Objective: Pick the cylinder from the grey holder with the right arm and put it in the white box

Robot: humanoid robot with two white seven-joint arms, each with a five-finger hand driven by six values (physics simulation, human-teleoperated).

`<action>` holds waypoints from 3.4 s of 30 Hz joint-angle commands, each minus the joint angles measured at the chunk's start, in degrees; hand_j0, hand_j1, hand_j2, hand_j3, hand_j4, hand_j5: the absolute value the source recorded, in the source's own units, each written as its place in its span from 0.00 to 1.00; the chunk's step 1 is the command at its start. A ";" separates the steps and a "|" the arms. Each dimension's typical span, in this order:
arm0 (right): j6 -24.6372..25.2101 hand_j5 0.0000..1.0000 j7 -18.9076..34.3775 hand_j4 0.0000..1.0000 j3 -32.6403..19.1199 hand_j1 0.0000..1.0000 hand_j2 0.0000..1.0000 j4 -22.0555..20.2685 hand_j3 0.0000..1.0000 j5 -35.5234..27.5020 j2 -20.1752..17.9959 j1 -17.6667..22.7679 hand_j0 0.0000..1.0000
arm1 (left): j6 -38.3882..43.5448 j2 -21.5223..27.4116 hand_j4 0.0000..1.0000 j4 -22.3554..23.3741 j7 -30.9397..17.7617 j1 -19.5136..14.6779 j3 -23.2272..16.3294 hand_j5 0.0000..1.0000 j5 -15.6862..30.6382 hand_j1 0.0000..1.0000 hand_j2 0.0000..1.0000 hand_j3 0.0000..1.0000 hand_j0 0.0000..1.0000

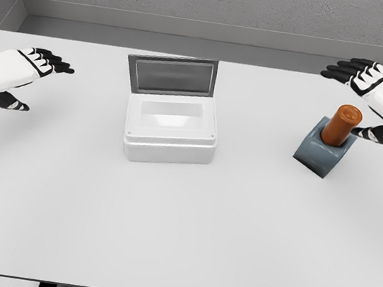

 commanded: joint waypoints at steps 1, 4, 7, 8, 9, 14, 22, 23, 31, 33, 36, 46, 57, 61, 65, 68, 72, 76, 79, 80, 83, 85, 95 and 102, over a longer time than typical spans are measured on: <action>-0.07 1.00 -0.03 1.00 0.02 1.00 1.00 -0.96 1.00 -0.30 -0.21 0.00 1.00 | 0.04 0.06 1.00 -0.04 0.03 0.00 0.02 1.00 0.38 1.00 1.00 1.00 1.00; -0.07 1.00 -0.03 1.00 0.02 1.00 1.00 -1.22 1.00 -0.30 -0.47 0.09 1.00 | 0.04 0.06 1.00 -0.13 0.03 0.00 0.02 1.00 0.38 1.00 1.00 1.00 1.00; 0.80 1.00 -0.21 1.00 0.28 1.00 1.00 -1.05 1.00 -0.48 -0.29 0.18 1.00 | 0.04 0.06 1.00 -0.30 0.03 0.09 -0.07 1.00 0.38 1.00 1.00 1.00 1.00; 0.89 1.00 -0.21 1.00 0.37 1.00 1.00 -0.43 1.00 -0.83 -0.56 0.26 1.00 | 0.04 0.06 1.00 -0.30 0.03 0.09 -0.07 1.00 0.38 1.00 1.00 1.00 1.00; 1.07 1.00 -0.21 1.00 0.37 1.00 1.00 0.27 1.00 -0.92 -0.56 0.35 1.00 | 0.04 0.06 1.00 -0.30 0.03 0.09 -0.07 1.00 0.38 1.00 1.00 1.00 1.00; 0.63 1.00 18.68 1.00 -2.17 1.00 1.00 -0.08 1.00 -1.36 -1.26 -0.18 1.00 | 0.04 0.06 1.00 -0.39 0.03 0.09 -0.07 1.00 0.38 1.00 1.00 1.00 1.00; 1.07 1.00 30.48 1.00 -4.64 1.00 1.00 6.25 1.00 -4.17 -0.65 -7.73 1.00 | 0.04 0.06 1.00 -0.39 0.03 0.09 -0.07 1.00 0.47 1.00 1.00 1.00 1.00; 1.16 1.00 30.48 1.00 -4.64 1.00 1.00 6.60 1.00 -4.17 -0.65 -7.91 1.00 | 0.04 0.06 1.00 -0.39 0.03 0.09 -0.07 1.00 0.47 1.00 1.00 1.00 1.00; 1.07 1.00 30.48 1.00 7.14 1.00 1.00 14.16 1.00 -3.56 4.36 -17.31 1.00 | 0.04 0.06 1.00 -0.39 0.03 0.09 -0.07 1.00 0.47 1.00 1.00 1.00 1.00; 1.07 1.00 30.48 1.00 9.78 1.00 1.00 15.12 1.00 -3.47 4.54 -17.84 1.00 | 0.04 0.06 1.00 -0.39 0.03 0.09 -0.07 1.00 0.38 1.00 1.00 1.00 1.00; 1.07 1.00 30.48 1.00 10.48 1.00 1.00 15.56 1.00 -3.56 4.98 -18.46 1.00 | 0.04 0.06 1.00 -0.39 0.03 0.09 -0.07 1.00 0.46 1.00 1.00 1.00 1.00; 1.07 1.00 30.48 1.00 14.96 1.00 1.00 18.64 1.00 -3.56 7.35 -22.06 1.00 | 0.04 0.06 1.00 -0.30 0.03 0.00 0.02 1.00 0.38 1.00 1.00 1.00 1.00; 1.24 0.88 30.48 0.88 16.02 0.88 0.88 20.05 0.88 -3.56 7.35 -22.76 0.88 | 0.04 0.06 1.00 -0.31 0.03 0.09 0.02 1.00 0.38 1.00 1.00 1.00 1.00; 1.16 0.87 30.48 0.87 16.02 0.87 0.87 19.87 0.87 -3.56 7.44 -23.29 0.87 | 0.04 0.06 1.00 -0.31 0.03 0.09 -0.07 1.00 0.38 1.00 1.00 1.00 1.00; 1.16 0.73 30.48 0.73 16.46 0.73 0.73 19.34 0.73 -3.56 7.44 -23.29 0.73 | 0.04 0.06 1.00 -0.30 0.03 0.09 -0.07 1.00 0.38 1.00 1.00 1.00 1.00; 1.07 0.65 30.48 0.65 16.46 0.65 0.65 19.34 0.65 -3.56 7.35 -23.29 0.65 | 0.04 0.06 1.00 -0.30 0.03 0.09 -0.07 1.00 0.38 1.00 1.00 1.00 1.00; 1.07 0.56 30.48 0.56 16.37 0.56 0.56 19.26 0.56 -3.56 7.44 -23.29 0.56 | 0.04 0.06 1.00 -0.30 0.03 0.09 -0.07 1.00 0.38 1.00 1.00 1.00 1.00; 0.98 0.50 30.48 0.50 16.37 0.50 0.50 19.26 0.50 -3.56 7.35 -23.29 0.50 | 0.04 -0.03 1.00 -0.30 0.03 0.09 -0.07 1.00 0.38 1.00 1.00 1.00 1.00; 0.98 0.49 30.48 0.49 16.37 0.49 0.49 19.17 0.49 -3.56 7.35 -23.29 0.49 | 0.04 -0.03 1.00 -0.30 0.03 0.09 -0.07 1.00 0.38 1.00 1.00 1.00 1.00; 0.98 0.48 30.48 0.48 16.37 0.48 0.48 19.17 0.48 -3.56 7.35 -23.38 0.48 | 0.04 -0.03 1.00 -0.30 0.03 0.09 -0.15 1.00 0.38 1.00 1.00 1.00 1.00; 0.89 0.48 30.48 0.48 16.02 0.48 0.48 18.99 0.48 -3.64 7.44 -23.38 0.48 | 0.04 -0.03 1.00 -0.30 0.03 0.09 -0.07 1.00 0.38 1.00 1.00 1.00 1.00; 0.89 0.46 30.48 0.46 15.93 0.46 0.46 18.91 0.46 -3.82 7.44 -23.38 0.46 | 0.04 -0.03 1.00 -0.30 0.03 0.09 -0.07 1.00 0.38 1.00 1.00 1.00 1.00; 0.89 0.45 30.48 0.45 14.87 0.45 0.45 18.03 0.45 -4.08 7.44 -24.17 0.45 | 0.04 -0.03 1.00 -0.39 0.03 0.09 -0.15 1.00 0.29 1.00 1.00 1.00 1.00; 0.98 0.45 30.48 0.45 14.70 0.45 0.45 15.48 0.45 -4.08 7.79 -25.22 0.45 | 0.04 -0.03 1.00 -0.39 0.03 0.09 -0.07 1.00 0.29 1.00 1.00 1.00 1.00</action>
